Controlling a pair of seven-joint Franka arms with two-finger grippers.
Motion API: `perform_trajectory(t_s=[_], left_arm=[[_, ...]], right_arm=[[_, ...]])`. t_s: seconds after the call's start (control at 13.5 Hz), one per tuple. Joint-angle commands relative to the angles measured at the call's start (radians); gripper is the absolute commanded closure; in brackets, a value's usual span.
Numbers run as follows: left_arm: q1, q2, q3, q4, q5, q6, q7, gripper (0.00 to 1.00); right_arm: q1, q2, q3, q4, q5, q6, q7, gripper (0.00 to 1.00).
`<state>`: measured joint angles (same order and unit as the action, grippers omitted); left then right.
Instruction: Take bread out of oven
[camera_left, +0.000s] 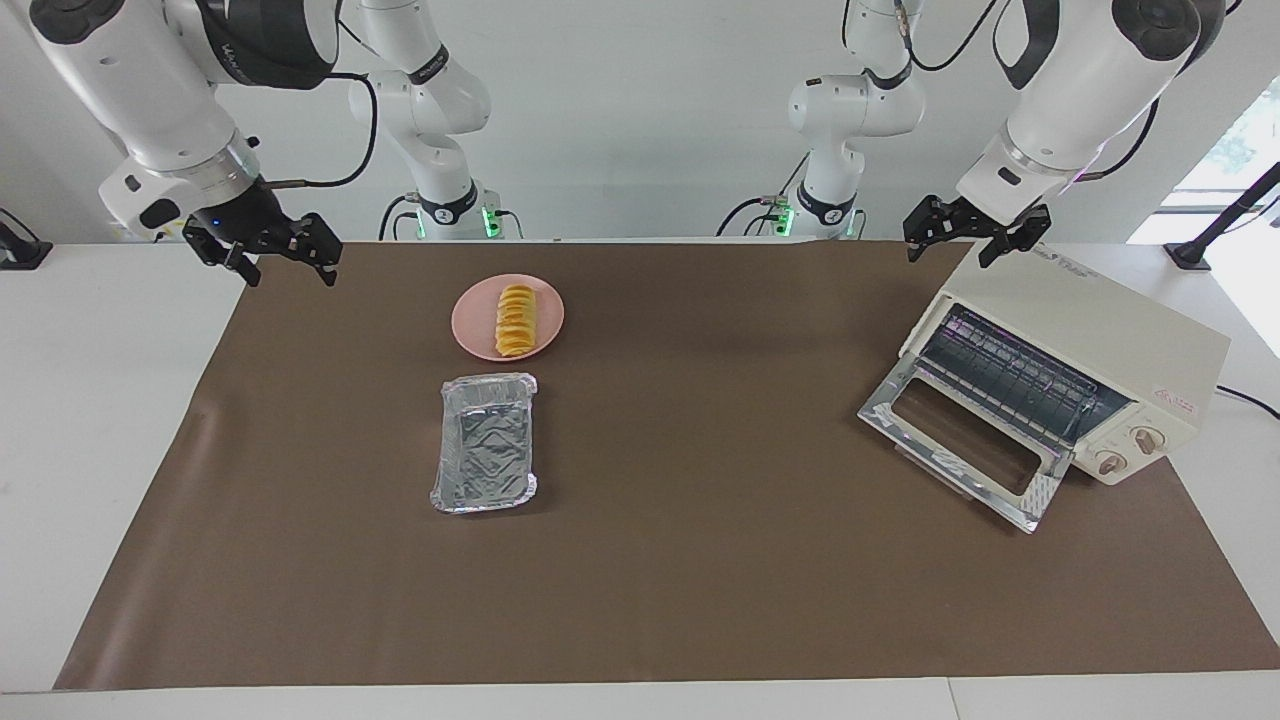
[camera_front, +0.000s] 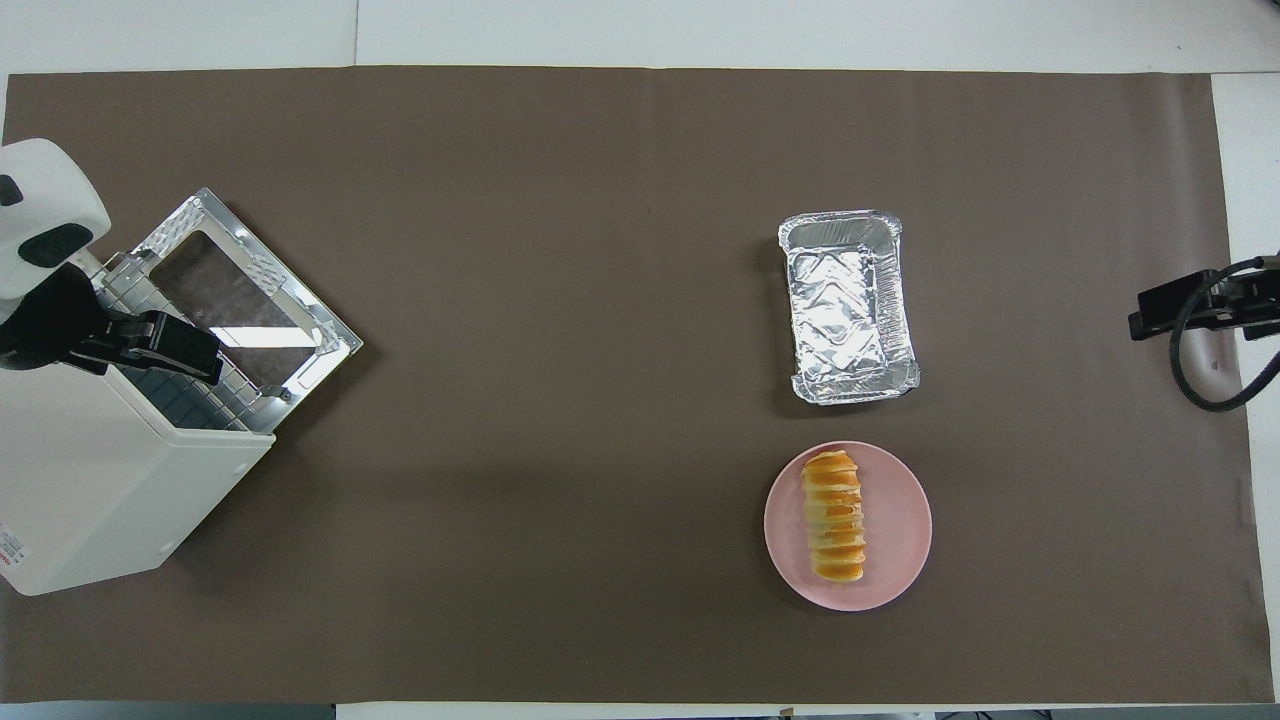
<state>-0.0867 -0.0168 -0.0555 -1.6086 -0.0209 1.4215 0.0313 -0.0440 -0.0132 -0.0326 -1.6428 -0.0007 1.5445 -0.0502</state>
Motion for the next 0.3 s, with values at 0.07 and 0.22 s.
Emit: perform_trajectory(t_s=[0.07, 0.22], left_arm=[[0.01, -0.022, -0.007, -0.024, 0.016, 0.019, 0.007, 0.0], [0.01, -0.022, -0.007, -0.024, 0.016, 0.019, 0.007, 0.0]], right_arm=[[-0.011, -0.002, 0.011, 0.014, -0.022, -0.017, -0.013, 0.0], [-0.011, -0.004, 0.01, 0.014, -0.022, -0.02, -0.005, 0.0]])
